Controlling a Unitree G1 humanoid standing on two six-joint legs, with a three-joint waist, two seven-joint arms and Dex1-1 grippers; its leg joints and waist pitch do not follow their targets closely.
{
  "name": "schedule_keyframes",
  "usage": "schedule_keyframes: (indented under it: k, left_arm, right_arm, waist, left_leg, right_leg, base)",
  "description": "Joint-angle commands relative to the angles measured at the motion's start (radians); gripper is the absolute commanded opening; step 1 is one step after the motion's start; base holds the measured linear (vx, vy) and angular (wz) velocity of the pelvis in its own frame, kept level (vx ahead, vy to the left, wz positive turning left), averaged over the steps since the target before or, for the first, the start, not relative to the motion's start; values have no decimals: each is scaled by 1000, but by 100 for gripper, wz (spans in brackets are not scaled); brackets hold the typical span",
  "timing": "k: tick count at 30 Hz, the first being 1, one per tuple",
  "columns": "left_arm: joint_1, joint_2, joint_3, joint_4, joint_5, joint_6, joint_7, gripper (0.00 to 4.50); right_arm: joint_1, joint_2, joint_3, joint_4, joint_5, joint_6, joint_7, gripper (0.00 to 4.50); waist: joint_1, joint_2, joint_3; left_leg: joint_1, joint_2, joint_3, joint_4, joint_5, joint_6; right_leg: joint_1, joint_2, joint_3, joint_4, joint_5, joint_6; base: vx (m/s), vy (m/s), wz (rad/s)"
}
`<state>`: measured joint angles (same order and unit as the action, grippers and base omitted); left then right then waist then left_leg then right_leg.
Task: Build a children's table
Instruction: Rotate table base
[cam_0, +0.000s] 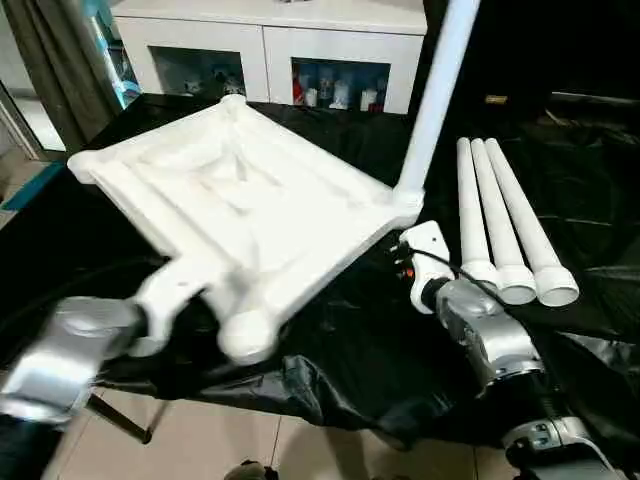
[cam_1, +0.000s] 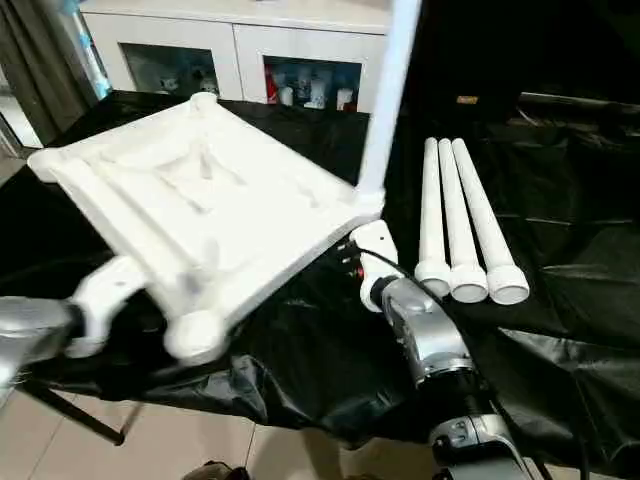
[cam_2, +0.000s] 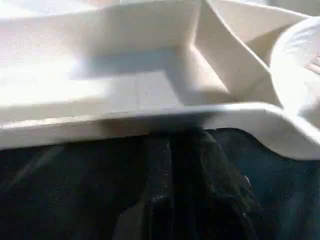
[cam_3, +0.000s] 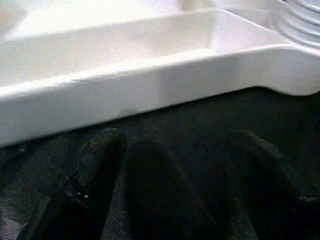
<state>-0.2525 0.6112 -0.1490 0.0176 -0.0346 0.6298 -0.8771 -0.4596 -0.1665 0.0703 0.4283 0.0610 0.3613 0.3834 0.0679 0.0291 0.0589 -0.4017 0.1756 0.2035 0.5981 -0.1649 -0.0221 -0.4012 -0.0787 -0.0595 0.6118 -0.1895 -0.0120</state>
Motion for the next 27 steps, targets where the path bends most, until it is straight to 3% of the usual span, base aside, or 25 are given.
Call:
schedule_keyframes:
  k: [1, 5, 10, 12, 13, 16, 19, 21, 22, 23, 27]
  left_arm:
    - [-43, -39, -37, 23, -17, -40, 3, 69]
    - [-75, -81, -81, 84, 1, -93, 10, 69]
    - [-120, -155, -88, 149, 13, -185, 54, 69]
    - [-137, -195, -87, 168, 11, -225, 70, 69]
    - [-153, -232, -91, 184, 4, -259, 82, 69]
    - [-167, -261, -100, 199, -8, -293, 89, 69]
    - [-170, -253, -91, 194, -11, -305, 81, 72]
    - [-169, -242, -78, 178, -22, -301, 65, 72]
    - [-167, -225, -64, 149, -40, -288, 37, 72]
    - [-165, -215, -56, 130, -52, -278, 15, 72]
    - [-162, -165, -60, 58, -101, -225, -74, 72]
  right_arm:
    - [9, -16, -22, -84, 16, 34, 7, 354]
    - [5, -31, -53, -165, 28, 71, -15, 354]
    - [-17, -44, -87, -214, 25, 110, -60, 354]
    - [-36, -54, -81, -231, -27, 176, -119, 354]
    - [-57, -67, -72, -245, -66, 247, -158, 354]
    - [-84, -62, -113, -249, -19, 307, -158, 354]
    - [-109, -56, -163, -231, 6, 329, -197, 381]
    - [-126, -52, -195, -215, 17, 343, -227, 390]
    - [-146, -56, -217, -193, 19, 356, -249, 400]
    - [-158, -60, -225, -183, 14, 366, -258, 412]
    - [-209, -74, -249, -130, 3, 400, -293, 437]
  waist:
    - [-8, 8, -67]
    - [-18, 9, -69]
    - [-23, 6, -74]
    - [-23, 5, -73]
    - [-24, 5, -72]
    - [-23, -1, -75]
    - [-24, -7, -76]
    - [-26, -4, -77]
    - [-28, -14, -76]
    - [-29, -7, -78]
    - [-31, -7, -76]
  left_leg:
    - [46, 53, -32, -84, -301, -57]
    - [40, 51, -34, -83, -289, -54]
    - [37, 48, -30, -74, -238, -32]
    - [37, 49, -31, -75, -234, -33]
    - [39, 48, -31, -75, -225, -37]
    - [35, 49, -31, -72, -225, -31]
    - [33, 48, -29, -69, -190, -17]
    - [35, 48, -28, -67, -176, -14]
    - [35, 48, -27, -67, -171, -12]
    - [35, 47, -27, -66, -151, -13]
    - [38, 47, -26, -66, -153, -15]
  right_leg:
    - [26, -63, 53, -74, -229, -158]
    - [31, -61, 52, -75, -228, -148]
    - [35, -60, 51, -73, -175, -170]
    - [35, -59, 49, -73, -181, -176]
    - [34, -54, 49, -74, -181, -179]
    - [41, -63, 51, -71, -176, -177]
    - [41, -63, 51, -67, -152, -177]
    - [40, -61, 51, -67, -144, -179]
    - [40, -60, 51, -67, -141, -181]
    - [40, -60, 49, -61, -128, -194]
    - [39, -59, 49, -59, -134, -199]
  base:
    - [0, 0, 0]
    - [0, 0, 0]
    - [0, 0, 0]
    - [0, 0, 0]
    - [0, 0, 0]
    - [0, 0, 0]
    - [0, 0, 0]
    - [0, 0, 0]
    - [0, 0, 0]
    - [0, 0, 0]
    - [0, 0, 0]
